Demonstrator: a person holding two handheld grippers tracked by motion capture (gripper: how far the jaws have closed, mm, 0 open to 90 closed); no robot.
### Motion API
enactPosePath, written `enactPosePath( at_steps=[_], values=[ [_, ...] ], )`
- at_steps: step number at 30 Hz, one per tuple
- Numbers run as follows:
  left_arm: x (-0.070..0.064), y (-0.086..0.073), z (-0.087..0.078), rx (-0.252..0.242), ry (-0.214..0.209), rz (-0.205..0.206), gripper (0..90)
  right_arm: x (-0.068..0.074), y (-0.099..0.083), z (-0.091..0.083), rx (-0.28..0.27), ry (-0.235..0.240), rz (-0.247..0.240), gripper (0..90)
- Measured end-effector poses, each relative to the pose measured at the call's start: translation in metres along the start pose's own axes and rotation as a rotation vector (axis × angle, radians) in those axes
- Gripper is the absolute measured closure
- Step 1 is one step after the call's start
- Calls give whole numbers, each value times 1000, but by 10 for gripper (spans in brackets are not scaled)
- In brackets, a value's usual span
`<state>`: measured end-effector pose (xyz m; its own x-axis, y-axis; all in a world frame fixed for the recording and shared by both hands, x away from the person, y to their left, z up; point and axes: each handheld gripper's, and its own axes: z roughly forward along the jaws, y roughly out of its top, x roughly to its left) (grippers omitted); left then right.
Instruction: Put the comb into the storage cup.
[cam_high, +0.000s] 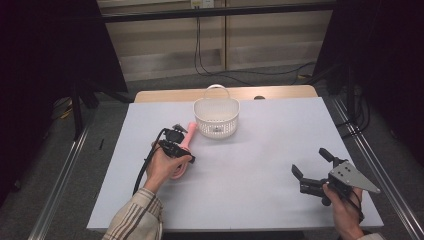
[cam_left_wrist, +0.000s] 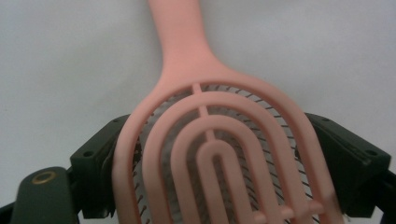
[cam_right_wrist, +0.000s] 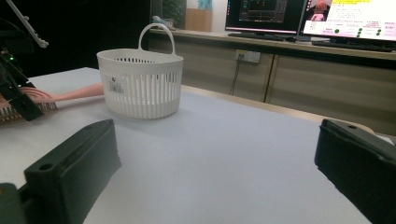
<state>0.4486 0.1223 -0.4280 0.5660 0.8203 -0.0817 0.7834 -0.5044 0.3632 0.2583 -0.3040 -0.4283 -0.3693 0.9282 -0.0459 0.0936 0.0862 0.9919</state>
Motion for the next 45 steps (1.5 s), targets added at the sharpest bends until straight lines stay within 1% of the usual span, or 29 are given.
enactPosePath(
  at_steps=[5,8,9,12,13,15,16,17,18,20,21,24,25,26,27,28,29,32,33,34,35,36,38,39,40,41,42,43,45],
  values=[
    [0,0,0,6,4,-8,153,0,0,0,0,-1,-1,0],
    [-2,1,-1,22,23,-4,156,0,0,0,0,1,-1,0],
    [-3,0,-1,20,21,-13,156,0,0,0,-1,-1,-1,0],
    [-2,0,-2,23,17,-13,159,0,0,0,-1,-2,-1,0],
    [-2,0,-2,25,21,-4,160,0,0,0,-1,-1,-1,0],
    [-2,-1,-3,12,20,-11,164,0,0,0,0,0,0,0],
    [-3,-1,-4,13,24,-8,165,0,0,0,2,-1,0,0],
    [-2,-1,-5,7,24,4,165,0,0,0,0,1,0,0],
    [-2,-2,-5,1,26,-7,167,0,0,0,1,1,0,0],
    [-2,-2,-7,-1,25,-5,169,0,0,0,1,1,0,0],
    [-1,-2,-7,2,31,4,171,0,0,0,0,1,0,0],
    [1,-3,-10,-6,32,-21,176,0,0,0,1,2,0,0],
    [2,-3,-11,-14,32,-20,178,0,0,0,2,2,1,0],
    [3,-3,-12,-19,32,-29,179,0,0,0,2,2,0,0],
    [4,-3,-14,-18,34,-19,181,0,0,0,0,1,0,0],
    [4,-4,-15,-30,31,-29,183,0,0,0,-1,0,1,0],
    [5,-4,-16,-31,33,-18,186,0,0,0,2,1,0,0],
    [7,-5,-19,-23,30,-11,192,0,0,0,2,1,0,0],
    [7,-5,-18,-18,30,-19,193,0,0,0,1,1,2,0],
    [7,-5,-18,-12,33,-8,195,0,0,0,1,1,2,0],
    [7,-6,-17,-17,30,-28,197,0,0,0,1,1,1,0],
    [9,-6,-18,-23,29,-24,209,0,0,0,2,1,1,0],
    [10,-6,-18,-36,23,-31,213,0,0,0,1,1,2,0],
    [9,-6,-19,-39,28,-34,213,0,0,0,0,1,2,0],
    [10,-6,-19,-27,30,-22,214,0,0,0,0,1,1,0],
    [10,-7,-19,-34,31,-30,214,0,0,0,2,1,0,0],
    [10,-7,-19,-31,38,-25,214,0,0,0,2,0,1,0],
    [10,-7,-18,-24,46,-10,214,0,0,0,1,1,2,0],
    [10,-7,-17,-22,56,0,213,0,0,0,1,2,0,0]
  ],
)
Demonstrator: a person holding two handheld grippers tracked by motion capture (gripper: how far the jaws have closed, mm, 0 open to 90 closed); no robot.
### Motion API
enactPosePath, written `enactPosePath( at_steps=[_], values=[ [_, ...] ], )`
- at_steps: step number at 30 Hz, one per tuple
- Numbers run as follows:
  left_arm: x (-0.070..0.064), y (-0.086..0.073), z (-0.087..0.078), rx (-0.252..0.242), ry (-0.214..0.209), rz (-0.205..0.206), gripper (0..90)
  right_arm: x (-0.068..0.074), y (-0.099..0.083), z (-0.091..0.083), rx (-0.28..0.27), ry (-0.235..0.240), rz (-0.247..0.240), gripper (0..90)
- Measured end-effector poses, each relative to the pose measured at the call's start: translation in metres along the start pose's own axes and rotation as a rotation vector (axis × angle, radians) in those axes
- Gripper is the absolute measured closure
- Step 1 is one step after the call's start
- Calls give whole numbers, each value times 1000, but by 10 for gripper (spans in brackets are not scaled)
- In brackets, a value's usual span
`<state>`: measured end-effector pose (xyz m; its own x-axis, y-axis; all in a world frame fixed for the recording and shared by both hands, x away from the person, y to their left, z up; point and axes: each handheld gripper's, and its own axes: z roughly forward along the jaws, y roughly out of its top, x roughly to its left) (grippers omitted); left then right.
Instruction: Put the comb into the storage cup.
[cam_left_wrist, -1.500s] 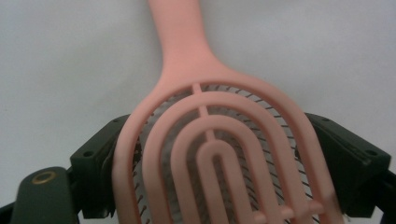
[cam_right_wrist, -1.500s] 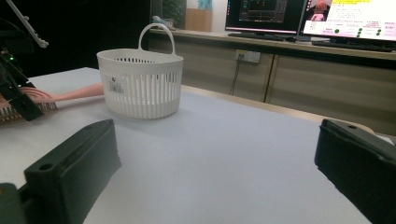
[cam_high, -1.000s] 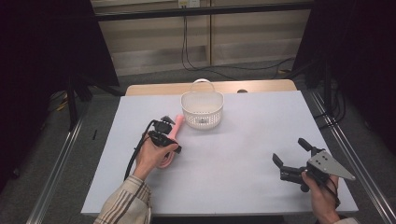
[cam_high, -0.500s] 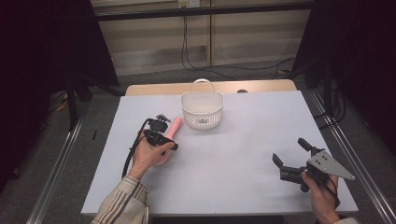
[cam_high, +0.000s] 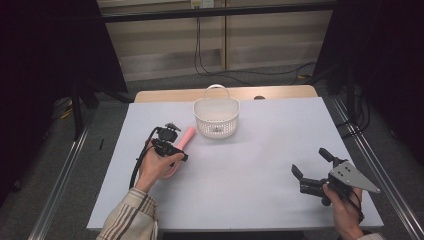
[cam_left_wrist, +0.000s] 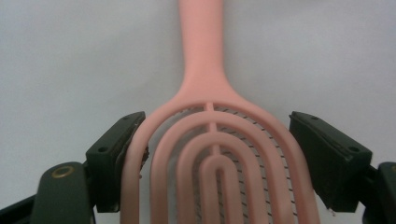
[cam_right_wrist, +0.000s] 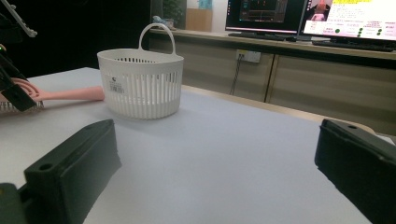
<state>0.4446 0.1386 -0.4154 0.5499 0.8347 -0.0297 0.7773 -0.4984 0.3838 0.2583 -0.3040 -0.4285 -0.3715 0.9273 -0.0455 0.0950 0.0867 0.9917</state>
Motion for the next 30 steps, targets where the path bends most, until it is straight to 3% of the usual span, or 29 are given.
enactPosePath(
  at_steps=[6,8,11,13,15,16,19,22,30],
  values=[
    [1,-2,3,7,2,-7,206,0,0,0,-1,-3,1,0],
    [3,-3,4,19,-6,18,197,0,0,0,-1,1,-2,0],
    [3,-4,5,23,24,5,141,0,0,0,-2,-1,1,0],
    [5,-4,5,35,25,27,112,0,0,0,0,1,1,0],
    [4,-6,5,41,28,16,78,0,0,0,-1,0,0,0],
    [4,-6,5,46,33,29,74,0,0,0,0,1,1,0],
    [5,-7,6,71,41,41,71,0,0,0,1,-1,0,0],
    [1,-8,5,61,61,51,67,0,0,0,0,2,-2,0],
    [3,-8,6,88,46,57,91,0,0,0,0,1,-3,0]
  ],
)
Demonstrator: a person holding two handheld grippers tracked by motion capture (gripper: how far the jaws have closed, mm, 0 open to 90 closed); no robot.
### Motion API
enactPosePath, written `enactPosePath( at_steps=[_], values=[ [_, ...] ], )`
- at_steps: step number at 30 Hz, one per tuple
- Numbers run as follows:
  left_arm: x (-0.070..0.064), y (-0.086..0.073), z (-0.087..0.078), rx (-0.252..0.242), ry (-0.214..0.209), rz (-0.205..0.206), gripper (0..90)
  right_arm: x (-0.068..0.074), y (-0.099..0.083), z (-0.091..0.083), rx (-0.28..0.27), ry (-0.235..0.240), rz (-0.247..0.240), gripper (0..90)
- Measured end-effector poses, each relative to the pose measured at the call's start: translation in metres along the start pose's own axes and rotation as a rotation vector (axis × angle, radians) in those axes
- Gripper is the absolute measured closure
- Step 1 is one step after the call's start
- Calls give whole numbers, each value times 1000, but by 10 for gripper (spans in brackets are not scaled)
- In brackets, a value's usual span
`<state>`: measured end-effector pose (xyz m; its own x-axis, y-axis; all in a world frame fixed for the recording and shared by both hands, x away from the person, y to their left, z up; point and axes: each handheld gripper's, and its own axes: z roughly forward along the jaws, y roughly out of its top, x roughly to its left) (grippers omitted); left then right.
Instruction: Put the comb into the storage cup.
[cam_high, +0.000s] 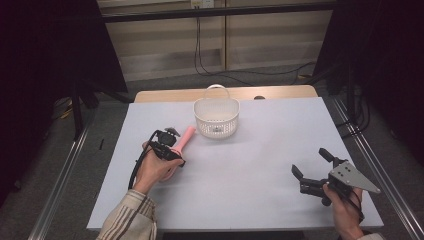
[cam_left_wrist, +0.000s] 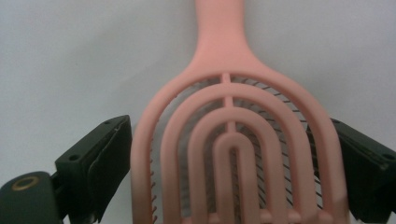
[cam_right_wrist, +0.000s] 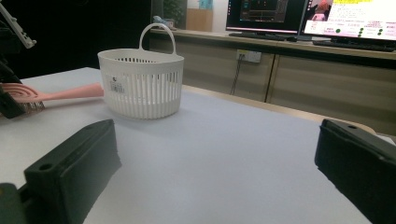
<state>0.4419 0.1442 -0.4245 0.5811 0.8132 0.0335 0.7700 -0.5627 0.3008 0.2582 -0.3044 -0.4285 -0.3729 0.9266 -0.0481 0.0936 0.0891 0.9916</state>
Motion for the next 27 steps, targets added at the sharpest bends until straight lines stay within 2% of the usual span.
enactPosePath(
  at_steps=[2,5,7,12,14,19,22,24,25,27],
  values=[
    [0,0,1,6,-24,-3,106,0,0,0,-1,0,0,0],
    [-2,0,1,1,-33,13,173,0,0,0,0,0,2,0],
    [-3,0,1,10,-16,24,179,0,0,0,0,1,3,0],
    [-4,0,0,12,-10,30,188,0,0,0,0,0,1,0],
    [-4,0,0,10,-2,26,190,0,0,0,-1,0,0,0],
    [-4,-1,-3,-17,-28,-3,193,0,0,0,-1,0,4,0],
    [-4,-2,-5,-24,-32,-8,194,0,0,0,-2,0,3,0],
    [-3,-2,-7,-27,-31,4,194,0,0,0,-1,0,3,0],
    [-4,-3,-8,-29,-39,-11,194,0,0,0,-2,0,3,0],
    [-4,-3,-9,-37,-43,-9,195,0,0,0,-2,-1,3,0]
  ],
)
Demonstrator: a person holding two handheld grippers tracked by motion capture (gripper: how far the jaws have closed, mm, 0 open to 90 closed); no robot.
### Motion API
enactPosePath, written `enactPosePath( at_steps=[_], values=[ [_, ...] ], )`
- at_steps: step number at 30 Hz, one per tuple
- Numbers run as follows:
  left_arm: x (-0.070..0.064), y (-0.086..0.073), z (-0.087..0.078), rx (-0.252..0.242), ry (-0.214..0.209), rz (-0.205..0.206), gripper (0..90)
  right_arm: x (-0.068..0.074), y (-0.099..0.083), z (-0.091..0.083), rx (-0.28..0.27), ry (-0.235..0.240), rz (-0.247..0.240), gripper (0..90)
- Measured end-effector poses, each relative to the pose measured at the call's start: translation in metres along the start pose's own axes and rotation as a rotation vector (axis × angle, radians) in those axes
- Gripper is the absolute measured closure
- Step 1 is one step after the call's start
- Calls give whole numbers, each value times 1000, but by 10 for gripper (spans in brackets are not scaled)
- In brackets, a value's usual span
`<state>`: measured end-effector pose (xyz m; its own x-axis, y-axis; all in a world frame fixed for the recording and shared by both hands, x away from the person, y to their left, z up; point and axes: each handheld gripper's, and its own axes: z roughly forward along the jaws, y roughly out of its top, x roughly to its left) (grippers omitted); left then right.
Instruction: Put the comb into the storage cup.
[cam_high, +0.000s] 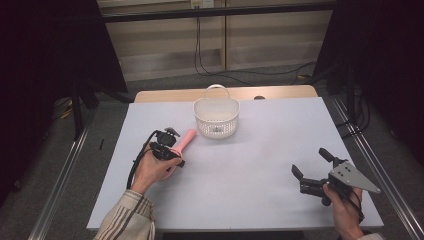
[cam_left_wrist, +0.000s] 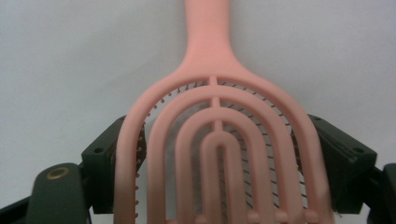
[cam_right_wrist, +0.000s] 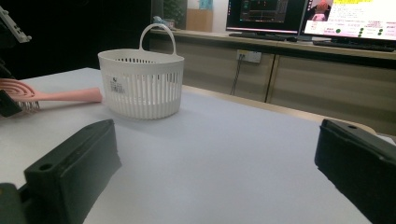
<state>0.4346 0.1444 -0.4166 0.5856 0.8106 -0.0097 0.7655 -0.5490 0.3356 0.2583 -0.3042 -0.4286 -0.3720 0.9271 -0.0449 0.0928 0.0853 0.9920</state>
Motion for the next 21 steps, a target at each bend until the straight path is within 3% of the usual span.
enactPosePath(
  at_steps=[14,21],
  values=[
    [13,-4,-22,-78,-17,-41,197,0,0,0,3,2,1,0],
    [17,-5,-28,-106,-32,-37,198,0,0,0,2,4,2,0]
  ],
)
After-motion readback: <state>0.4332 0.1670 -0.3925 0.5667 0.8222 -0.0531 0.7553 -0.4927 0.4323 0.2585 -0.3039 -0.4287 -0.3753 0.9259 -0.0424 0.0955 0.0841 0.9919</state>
